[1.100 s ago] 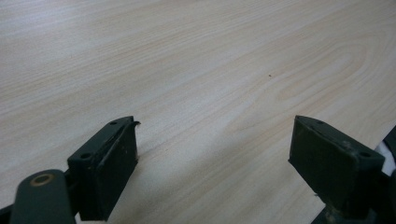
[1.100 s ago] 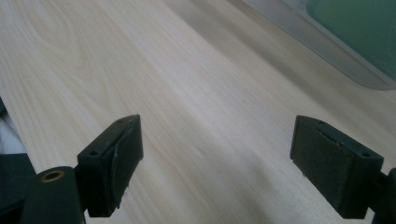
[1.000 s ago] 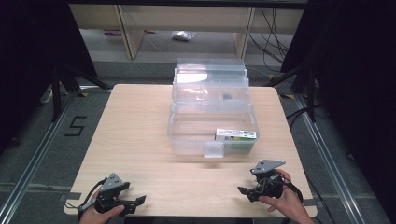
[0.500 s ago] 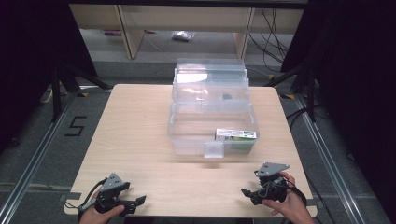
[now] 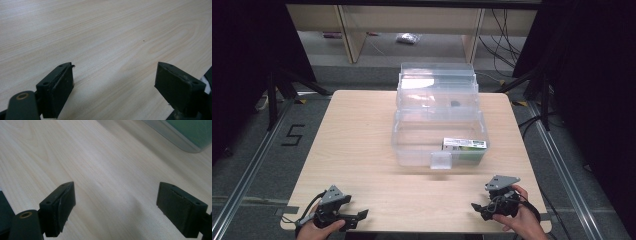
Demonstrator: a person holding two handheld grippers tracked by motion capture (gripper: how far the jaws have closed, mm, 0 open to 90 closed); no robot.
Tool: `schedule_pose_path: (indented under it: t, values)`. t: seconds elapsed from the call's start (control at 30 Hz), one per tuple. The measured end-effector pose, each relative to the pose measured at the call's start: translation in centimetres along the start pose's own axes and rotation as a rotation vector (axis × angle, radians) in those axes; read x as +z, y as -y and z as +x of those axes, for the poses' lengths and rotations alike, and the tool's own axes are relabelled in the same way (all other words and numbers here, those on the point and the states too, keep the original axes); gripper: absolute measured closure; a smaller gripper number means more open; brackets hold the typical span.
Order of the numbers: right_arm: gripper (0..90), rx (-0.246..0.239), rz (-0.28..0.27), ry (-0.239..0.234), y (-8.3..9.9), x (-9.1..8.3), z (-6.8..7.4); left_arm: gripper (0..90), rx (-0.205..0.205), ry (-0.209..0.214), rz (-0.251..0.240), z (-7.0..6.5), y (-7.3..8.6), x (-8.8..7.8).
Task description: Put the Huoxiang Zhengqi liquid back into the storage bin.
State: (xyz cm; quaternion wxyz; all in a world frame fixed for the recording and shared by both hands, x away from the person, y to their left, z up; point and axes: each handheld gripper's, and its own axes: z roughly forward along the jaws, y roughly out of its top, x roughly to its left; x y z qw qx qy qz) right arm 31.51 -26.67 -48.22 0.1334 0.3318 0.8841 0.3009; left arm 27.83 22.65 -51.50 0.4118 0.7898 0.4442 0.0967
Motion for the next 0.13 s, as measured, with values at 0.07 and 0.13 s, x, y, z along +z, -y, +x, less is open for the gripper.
schedule_pose_path:
  t: [0.07, 0.13]
  values:
    - [16.8, -0.011, 0.002, 0.005, 0.00, 0.05, -0.07, 14.8, 0.034, -0.005, 0.031, 0.20, -0.04, -0.23]
    - [17.0, -0.006, 0.011, 0.001, -0.06, -0.13, -0.13, 14.8, 0.010, -0.002, 0.006, 0.04, 0.00, -0.08]
